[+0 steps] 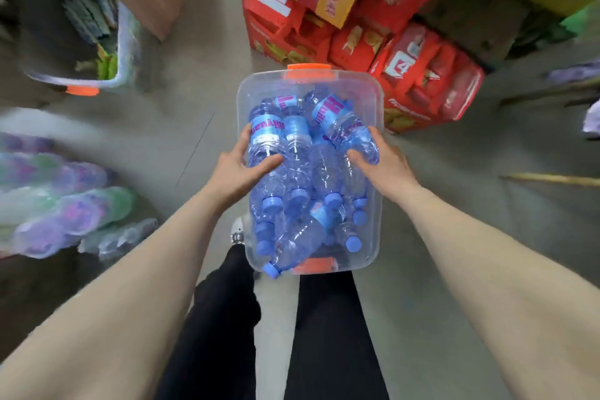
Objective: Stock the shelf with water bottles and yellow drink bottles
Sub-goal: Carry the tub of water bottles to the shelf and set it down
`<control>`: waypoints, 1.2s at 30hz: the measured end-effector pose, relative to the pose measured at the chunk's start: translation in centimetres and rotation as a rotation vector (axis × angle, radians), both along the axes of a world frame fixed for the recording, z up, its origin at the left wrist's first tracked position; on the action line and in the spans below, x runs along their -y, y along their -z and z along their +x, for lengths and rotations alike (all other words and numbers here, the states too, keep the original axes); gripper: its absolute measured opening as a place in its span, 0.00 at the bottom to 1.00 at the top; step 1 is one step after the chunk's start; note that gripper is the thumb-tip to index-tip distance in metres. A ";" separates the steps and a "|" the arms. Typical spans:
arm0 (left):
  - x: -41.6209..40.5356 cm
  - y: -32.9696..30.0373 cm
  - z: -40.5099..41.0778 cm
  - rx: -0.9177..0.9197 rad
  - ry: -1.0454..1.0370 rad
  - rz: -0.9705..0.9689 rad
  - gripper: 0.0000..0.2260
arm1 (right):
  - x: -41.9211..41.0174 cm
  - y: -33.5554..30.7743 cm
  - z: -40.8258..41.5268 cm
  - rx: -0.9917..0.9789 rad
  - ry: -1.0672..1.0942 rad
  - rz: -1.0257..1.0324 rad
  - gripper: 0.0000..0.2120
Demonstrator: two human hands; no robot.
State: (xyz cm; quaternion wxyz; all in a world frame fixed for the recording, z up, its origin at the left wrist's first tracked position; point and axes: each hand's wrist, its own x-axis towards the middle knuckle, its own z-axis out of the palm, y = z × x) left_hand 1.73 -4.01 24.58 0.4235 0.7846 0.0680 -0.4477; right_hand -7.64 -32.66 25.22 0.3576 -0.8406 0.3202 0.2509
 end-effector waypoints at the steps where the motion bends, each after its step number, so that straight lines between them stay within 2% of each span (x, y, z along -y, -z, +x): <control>1: 0.5 -1.9 0.0 0.023 0.072 0.004 0.41 | -0.3 -1.8 -2.0 0.005 0.064 -0.006 0.32; 3: 1.7 -5.3 -0.8 0.066 0.208 -0.006 0.40 | -1.0 -4.9 -6.5 0.032 0.195 -0.017 0.30; 6: 3.7 -10.6 -2.9 0.125 0.432 0.016 0.41 | -3.0 -9.2 -13.3 0.063 0.431 -0.055 0.33; 9: 5.8 -13.1 -5.2 0.133 0.634 0.044 0.43 | -5.0 -12.1 -19.7 0.070 0.610 -0.024 0.28; 12: 8.5 -14.2 -9.4 0.116 0.793 0.050 0.42 | -6.4 -13.2 -27.0 0.033 0.777 -0.011 0.36; 15: 10.9 -14.6 -15.3 0.129 0.943 0.042 0.42 | -8.5 -13.8 -34.4 0.004 0.938 -0.032 0.37; 19: 13.7 -15.4 -25.9 0.134 1.145 0.036 0.45 | -11.0 -13.7 -45.6 -0.016 1.089 -0.055 0.31; 25: 17.5 -16.4 -44.3 0.086 1.385 0.017 0.47 | -15.1 -14.1 -63.7 -0.066 1.344 -0.045 0.31; 28: 19.9 -16.8 -53.9 0.049 1.470 0.016 0.47 | -16.4 -14.7 -72.7 -0.109 1.448 -0.082 0.33; 30: 21.2 -17.0 -60.3 0.006 1.517 0.015 0.45 | -17.3 -15.1 -78.6 -0.127 1.520 -0.093 0.35; 33: 23.5 -17.4 -69.8 -0.063 1.614 -0.006 0.40 | -18.4 -16.4 -86.2 -0.160 1.642 -0.084 0.31; 36: 26.5 -17.8 -79.3 -0.072 1.727 -0.019 0.44 | -18.7 -17.5 -93.3 -0.175 1.807 -0.106 0.29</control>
